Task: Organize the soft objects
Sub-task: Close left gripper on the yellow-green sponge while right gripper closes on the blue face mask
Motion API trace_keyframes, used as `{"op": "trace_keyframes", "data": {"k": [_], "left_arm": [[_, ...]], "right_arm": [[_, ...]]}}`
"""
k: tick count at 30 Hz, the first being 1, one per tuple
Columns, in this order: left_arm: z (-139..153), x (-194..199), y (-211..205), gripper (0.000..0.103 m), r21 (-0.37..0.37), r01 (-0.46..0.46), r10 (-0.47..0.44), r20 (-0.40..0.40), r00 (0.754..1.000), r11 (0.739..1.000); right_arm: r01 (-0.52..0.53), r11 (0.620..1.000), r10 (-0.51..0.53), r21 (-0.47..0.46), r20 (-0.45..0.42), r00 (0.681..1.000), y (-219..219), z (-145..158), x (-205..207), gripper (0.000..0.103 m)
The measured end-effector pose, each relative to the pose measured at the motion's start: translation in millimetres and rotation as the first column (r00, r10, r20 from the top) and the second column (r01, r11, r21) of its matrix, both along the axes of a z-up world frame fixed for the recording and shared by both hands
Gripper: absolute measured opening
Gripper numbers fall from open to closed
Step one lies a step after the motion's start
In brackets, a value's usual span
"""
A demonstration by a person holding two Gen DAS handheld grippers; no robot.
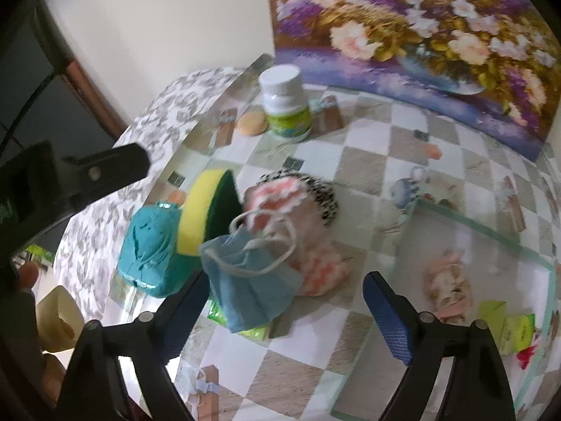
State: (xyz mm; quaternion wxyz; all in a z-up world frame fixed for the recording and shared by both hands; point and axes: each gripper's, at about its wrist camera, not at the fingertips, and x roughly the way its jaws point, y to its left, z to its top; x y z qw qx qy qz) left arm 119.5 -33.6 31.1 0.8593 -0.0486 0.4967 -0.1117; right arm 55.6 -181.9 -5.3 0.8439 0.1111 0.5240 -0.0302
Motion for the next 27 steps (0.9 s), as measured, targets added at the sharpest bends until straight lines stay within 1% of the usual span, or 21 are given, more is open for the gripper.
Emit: {"op": "trace_keyframes", "data": {"k": [5, 8, 11, 15, 17, 19, 20, 22, 24, 25, 26, 27], "left_arm": [[-3.3, 4.4, 9.0, 0.103, 0.012, -0.024, 0.024, -0.031, 0.999, 1.0], [-7.8, 6.7, 10.7, 0.103, 0.0, -0.027, 0.027, -0.064, 0.998, 1.0], [-11.9, 7.4, 8.9, 0.103, 0.029, -0.027, 0.029, -0.078, 0.997, 0.999], [-14.3, 8.5, 6.4, 0.103, 0.017, -0.018, 0.019, -0.092, 0.996, 1.0], [-14.9, 8.7, 2.5, 0.103, 0.019, -0.007, 0.008, -0.094, 0.996, 1.0], [-16.8, 8.2, -3.1, 0.102, 0.02, 0.011, -0.009, -0.101, 0.995, 1.0], [-17.5, 8.1, -5.2, 0.102, 0.019, 0.017, -0.015, -0.104, 0.994, 1.0], [-20.2, 6.8, -14.1, 0.102, 0.017, 0.045, -0.043, -0.11, 0.993, 0.999], [-22.2, 5.1, -20.6, 0.102, 0.024, 0.067, -0.064, -0.102, 0.993, 0.997], [-23.3, 4.7, -23.6, 0.101, 0.024, 0.075, -0.072, -0.103, 0.992, 0.997], [-24.8, 4.0, -27.7, 0.097, 0.023, 0.086, -0.083, -0.104, 0.991, 0.996], [-25.8, 3.9, -29.9, 0.093, 0.024, 0.092, -0.089, -0.104, 0.991, 0.995]], "right_arm": [[-0.033, 0.999, 0.034, 0.018, -0.024, 0.999, 13.2, -11.0, 5.4, 0.089], [-0.054, 0.998, 0.054, 0.019, -0.035, 0.998, 21.6, -17.2, 7.9, 0.086], [-0.07, 0.997, 0.072, 0.033, -0.041, 0.997, 27.4, -24.3, 10.3, 0.083], [-0.053, 0.998, 0.055, 0.046, -0.053, 0.997, 22.6, -32.1, 12.5, 0.078], [-0.035, 0.998, 0.038, 0.06, -0.051, 0.998, 15.7, -34.0, 12.1, 0.066], [-0.023, 0.997, 0.027, 0.07, -0.051, 0.998, 10.5, -34.8, 11.5, 0.06], [-0.02, 0.997, 0.024, 0.075, -0.051, 0.998, 8.3, -34.9, 11.3, 0.055], [-0.015, 0.996, 0.019, 0.09, -0.05, 0.999, 4.7, -35.8, 10.6, 0.048], [-0.008, 0.994, 0.013, 0.107, -0.045, 0.999, 0.9, -36.1, 9.2, 0.046], [-0.005, 0.993, 0.01, 0.116, -0.044, 0.999, -1.4, -36.1, 8.4, 0.043], [-0.004, 0.992, 0.009, 0.127, -0.043, 0.999, -3.6, -37.1, 7.9, 0.039], [-0.003, 0.991, 0.009, 0.131, -0.044, 0.999, -4.5, -37.1, 8.1, 0.039]]}}
